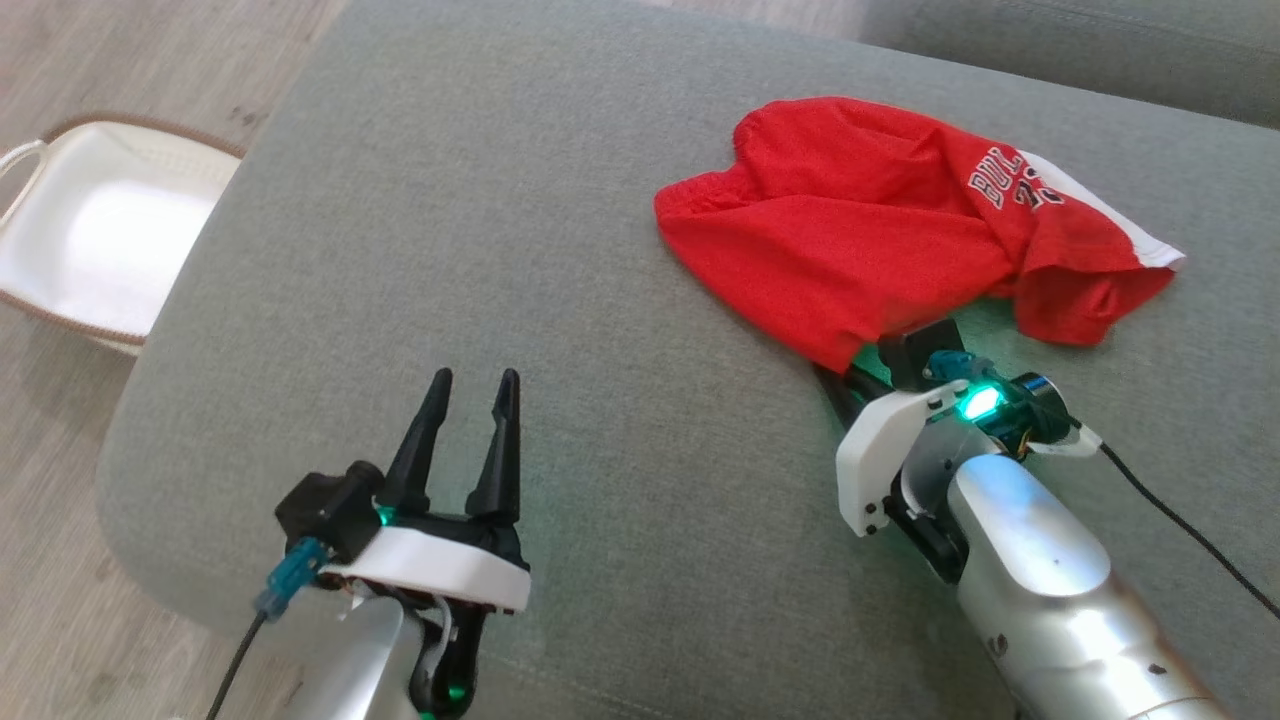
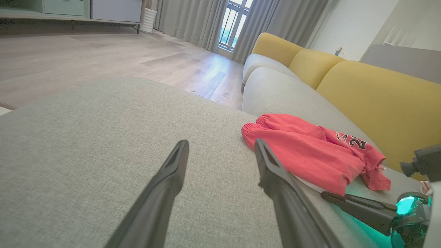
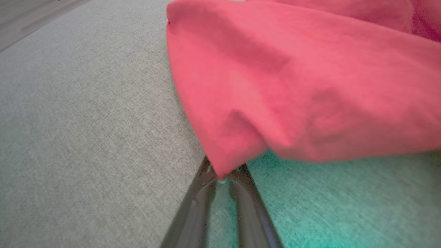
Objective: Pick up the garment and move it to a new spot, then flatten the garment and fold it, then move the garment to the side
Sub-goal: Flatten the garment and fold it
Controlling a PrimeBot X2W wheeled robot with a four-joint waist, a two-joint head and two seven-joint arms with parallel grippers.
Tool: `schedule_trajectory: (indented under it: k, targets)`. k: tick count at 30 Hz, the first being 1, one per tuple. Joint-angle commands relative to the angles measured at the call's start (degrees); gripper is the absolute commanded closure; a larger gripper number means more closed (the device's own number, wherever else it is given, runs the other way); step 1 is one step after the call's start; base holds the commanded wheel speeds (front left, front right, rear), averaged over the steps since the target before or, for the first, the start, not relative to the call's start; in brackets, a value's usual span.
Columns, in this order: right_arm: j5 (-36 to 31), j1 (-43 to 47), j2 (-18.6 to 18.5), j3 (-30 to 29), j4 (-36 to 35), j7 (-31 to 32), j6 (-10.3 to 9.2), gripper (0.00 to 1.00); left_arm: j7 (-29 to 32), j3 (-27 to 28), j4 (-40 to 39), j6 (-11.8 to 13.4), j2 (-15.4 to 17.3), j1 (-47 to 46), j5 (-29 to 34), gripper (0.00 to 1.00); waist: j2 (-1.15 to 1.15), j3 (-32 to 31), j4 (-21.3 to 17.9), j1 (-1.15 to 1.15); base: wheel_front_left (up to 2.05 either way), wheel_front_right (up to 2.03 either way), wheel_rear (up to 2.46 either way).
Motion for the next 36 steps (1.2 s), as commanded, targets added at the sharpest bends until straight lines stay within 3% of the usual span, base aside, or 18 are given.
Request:
schedule_trajectory:
  k: [1,7,12,20,26,27,28,32,36]
  targets:
    - [0.2,-1.2,1.0,1.1,0.0,-1.4,-0.04,1.0,-0.5,2.8,-1.2,-0.3,0.1,-1.8,0.5,0.0,0.0,-0.6,-0.7,0.0,0.0,0.0,0.0]
    - [1.1,-0.9,0.8,0.1,0.0,-5.8,-0.04,1.0,-0.5,4.0,-0.9,-0.6,0.2,-0.7,1.5,0.0,0.0,-3.4,-4.4,0.0,0.0,0.0,0.0]
    - [0.7,1.0,-2.5,-0.7,-3.6,-6.4,-0.04,1.0,-0.5,5.4,-1.0,-0.7,0.5,0.7,1.9,0.0,0.0,-6.4,-9.3,0.0,0.0,0.0,0.0]
    - [-2.4,7.2,-12.4,-6.2,-17.2,0.1,-0.04,1.0,-0.5,6.1,-1.7,-0.7,0.1,2.3,2.3,0.0,0.0,-9.1,-14.9,0.0,0.0,0.0,0.0]
    - [-4.5,13.7,-15.1,-11.2,-26.7,5.4,-0.04,1.0,-0.5,6.8,-2.5,-0.8,-0.4,2.9,2.5,0.0,0.0,-9.3,-16.0,0.0,0.0,0.0,0.0]
    - [-5.5,14.9,-15.6,-11.7,-28.1,6.2,-0.04,0.71,-0.5,6.8,-2.5,-0.8,-0.5,2.9,2.5,0.0,0.0,-9.3,-16.1,0.0,0.0,0.0,0.0]
    - [-6.5,16.1,-15.8,-12.4,-29.2,7.0,-0.04,0.0,-0.5,6.7,-2.4,-0.8,-0.6,2.9,2.6,0.0,0.0,-9.4,-16.1,0.0,0.0,0.0,0.0]
    - [-8.4,20.4,-13.4,-16.4,-34.5,8.3,-0.04,0.0,-0.5,6.5,-2.1,-0.8,-0.8,2.8,2.4,0.0,0.0,-9.3,-15.9,0.0,0.0,0.0,0.0]
    - [-8.7,22.7,-9.9,-18.3,-39.7,5.2,-0.04,0.0,-0.5,6.6,-1.9,-0.8,-0.9,2.8,2.5,0.0,0.0,-9.2,-16.0,0.0,0.0,0.0,0.0]
